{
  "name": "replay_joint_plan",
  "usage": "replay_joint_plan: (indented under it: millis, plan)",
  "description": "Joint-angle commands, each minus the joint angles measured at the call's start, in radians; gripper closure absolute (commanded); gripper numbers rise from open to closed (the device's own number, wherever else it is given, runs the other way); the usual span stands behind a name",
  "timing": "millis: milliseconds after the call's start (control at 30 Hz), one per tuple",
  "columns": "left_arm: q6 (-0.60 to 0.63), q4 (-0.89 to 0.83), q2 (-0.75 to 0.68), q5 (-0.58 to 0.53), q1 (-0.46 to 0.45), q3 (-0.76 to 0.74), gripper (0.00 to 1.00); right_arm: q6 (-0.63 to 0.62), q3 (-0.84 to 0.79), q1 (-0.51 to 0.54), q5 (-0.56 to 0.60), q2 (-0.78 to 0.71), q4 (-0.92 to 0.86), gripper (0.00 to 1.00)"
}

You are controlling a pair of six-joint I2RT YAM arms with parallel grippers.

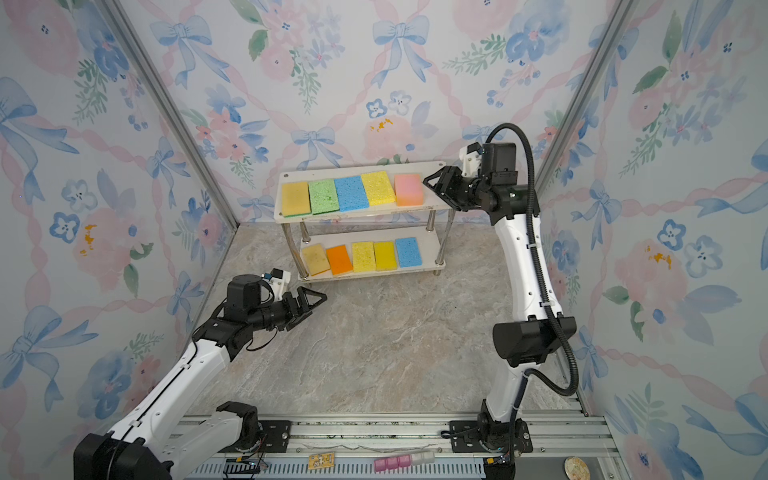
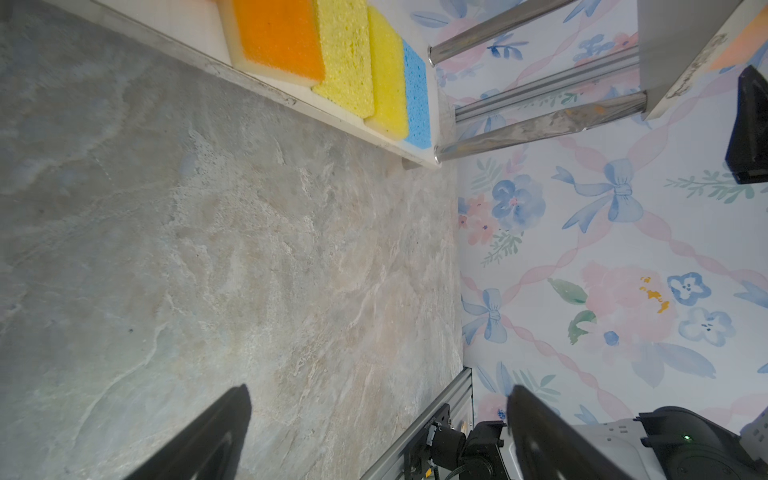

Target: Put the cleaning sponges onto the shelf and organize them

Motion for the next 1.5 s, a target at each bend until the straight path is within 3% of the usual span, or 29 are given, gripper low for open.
replay_joint_plan:
  millis: [0, 167, 367, 433, 567, 667, 833, 1000, 1167, 1333, 1467]
  plan:
    - [0.014, 0.007, -0.037, -0.050, 0.010, 0.025, 0.02, -0.040, -0.060, -0.036, 0.000, -0.098, -0.031, 0.41]
    - [0.041, 0.007, -0.113, -0.157, 0.016, 0.032, 0.02, -0.058, -0.266, -0.114, 0.041, -0.279, 0.032, 0.40]
    - [0.103, 0.007, -0.237, -0.329, 0.020, 0.002, 0.02, -0.039, -0.687, -0.246, 0.071, -0.539, 0.254, 0.32]
    - [0.122, 0.007, -0.262, -0.372, 0.020, -0.013, 0.02, -0.087, -0.794, -0.264, 0.086, -0.593, 0.286, 0.28]
    - [0.157, 0.009, -0.305, -0.454, 0.020, -0.080, 0.02, -0.226, -0.908, -0.247, 0.115, -0.632, 0.274, 0.19]
    - [0.183, 0.009, -0.360, -0.552, 0.020, -0.124, 0.02, -0.309, -1.037, -0.228, 0.158, -0.688, 0.362, 0.03]
    - [0.283, 0.041, -0.533, -0.723, 0.020, -0.214, 0.02, -0.466, -1.349, -0.166, 0.239, -0.835, 0.678, 0.03]
    - [0.335, 0.142, -0.666, -0.937, 0.020, -0.331, 0.02, -0.607, -1.478, -0.134, 0.200, -0.793, 0.727, 0.03]
    - [0.430, 0.346, -0.586, -1.033, 0.022, -0.408, 0.02, -0.645, -1.623, -0.131, 0.233, -0.720, 0.909, 0.03]
    - [0.524, 0.578, -0.319, -1.043, 0.053, -0.405, 0.02, -0.659, -1.738, -0.137, 0.268, -0.628, 1.182, 0.03]
    - [0.617, 0.707, -0.190, -1.087, 0.061, -0.406, 0.02, -0.688, -1.744, -0.152, 0.272, -0.564, 1.259, 0.03]
